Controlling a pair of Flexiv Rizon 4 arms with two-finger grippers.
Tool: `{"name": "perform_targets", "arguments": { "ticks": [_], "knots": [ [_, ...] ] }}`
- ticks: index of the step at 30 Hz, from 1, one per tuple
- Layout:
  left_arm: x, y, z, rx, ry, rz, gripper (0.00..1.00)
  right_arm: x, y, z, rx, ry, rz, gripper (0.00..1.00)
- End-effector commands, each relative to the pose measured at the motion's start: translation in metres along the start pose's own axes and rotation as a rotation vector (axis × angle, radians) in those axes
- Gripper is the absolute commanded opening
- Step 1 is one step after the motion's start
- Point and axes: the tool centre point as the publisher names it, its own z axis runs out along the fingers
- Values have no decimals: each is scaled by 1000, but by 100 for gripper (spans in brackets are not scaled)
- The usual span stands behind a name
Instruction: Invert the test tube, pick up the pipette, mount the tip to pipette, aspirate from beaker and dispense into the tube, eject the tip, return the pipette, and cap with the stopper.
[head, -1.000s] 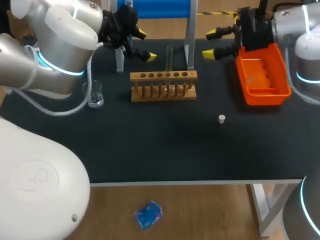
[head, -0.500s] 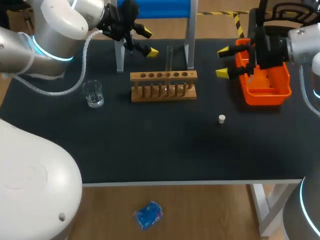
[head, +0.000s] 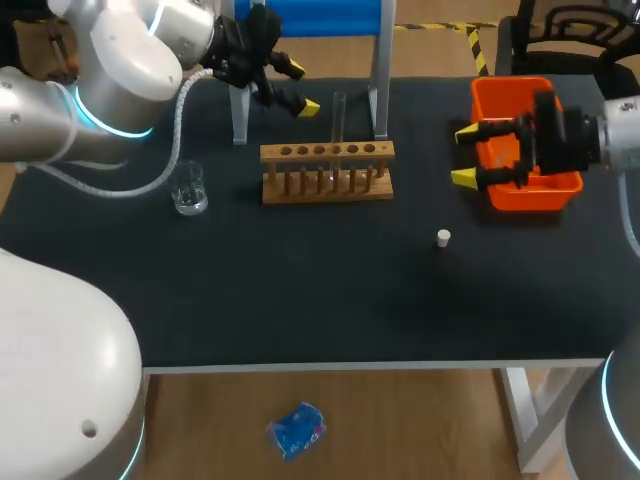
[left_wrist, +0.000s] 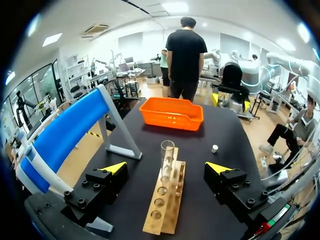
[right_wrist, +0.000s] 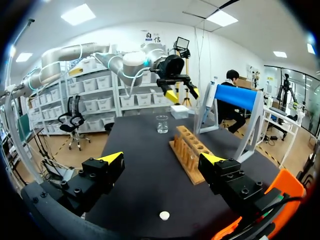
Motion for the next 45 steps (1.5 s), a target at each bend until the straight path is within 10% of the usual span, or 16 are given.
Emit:
{"name": "perform_targets", "arguments": {
  "ticks": [1,45],
  "knots": [
    [-5,1,9,0,19,0,100,1,-2,-4,-3,3,0,100],
    [-9,5,32,-15,53,-32,100,8,-28,-3,79,-10,35,100]
  ]
}}
